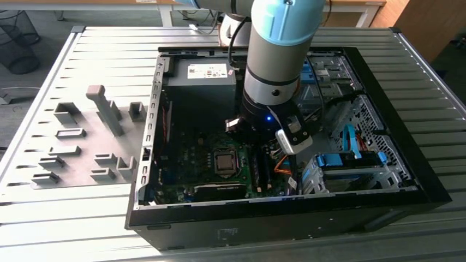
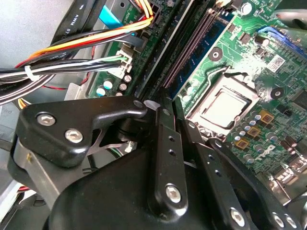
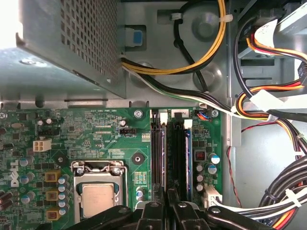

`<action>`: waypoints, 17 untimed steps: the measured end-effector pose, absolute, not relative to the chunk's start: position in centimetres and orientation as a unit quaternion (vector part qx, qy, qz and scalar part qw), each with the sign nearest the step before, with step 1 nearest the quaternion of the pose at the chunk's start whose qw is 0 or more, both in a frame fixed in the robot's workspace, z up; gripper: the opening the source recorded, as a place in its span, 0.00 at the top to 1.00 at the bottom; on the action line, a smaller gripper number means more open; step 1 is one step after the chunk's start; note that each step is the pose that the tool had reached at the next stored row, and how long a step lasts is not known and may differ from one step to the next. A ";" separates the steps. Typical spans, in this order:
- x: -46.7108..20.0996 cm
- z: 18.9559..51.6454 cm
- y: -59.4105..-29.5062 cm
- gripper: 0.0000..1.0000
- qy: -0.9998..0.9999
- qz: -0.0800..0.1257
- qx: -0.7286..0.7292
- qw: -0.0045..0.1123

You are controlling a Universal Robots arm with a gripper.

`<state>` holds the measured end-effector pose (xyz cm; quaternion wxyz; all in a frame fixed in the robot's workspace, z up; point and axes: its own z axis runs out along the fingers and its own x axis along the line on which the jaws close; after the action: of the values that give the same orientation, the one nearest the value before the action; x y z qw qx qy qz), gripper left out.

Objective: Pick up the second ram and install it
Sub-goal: 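Insert the second ram into the second slot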

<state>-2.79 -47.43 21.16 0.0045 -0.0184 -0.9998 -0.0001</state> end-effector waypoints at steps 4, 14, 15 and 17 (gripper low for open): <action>-2.7 21.2 -47.4 0.86 -1.000 0.000 -0.018 0.005; -2.6 21.0 -47.4 0.86 -1.000 0.001 -0.018 0.005; -2.6 20.9 -47.4 0.86 -1.000 0.001 -0.018 0.005; -2.6 20.8 -47.4 0.86 -1.000 0.001 -0.018 0.005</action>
<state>-2.56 -47.38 20.80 0.0046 -0.0175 -0.9998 0.0006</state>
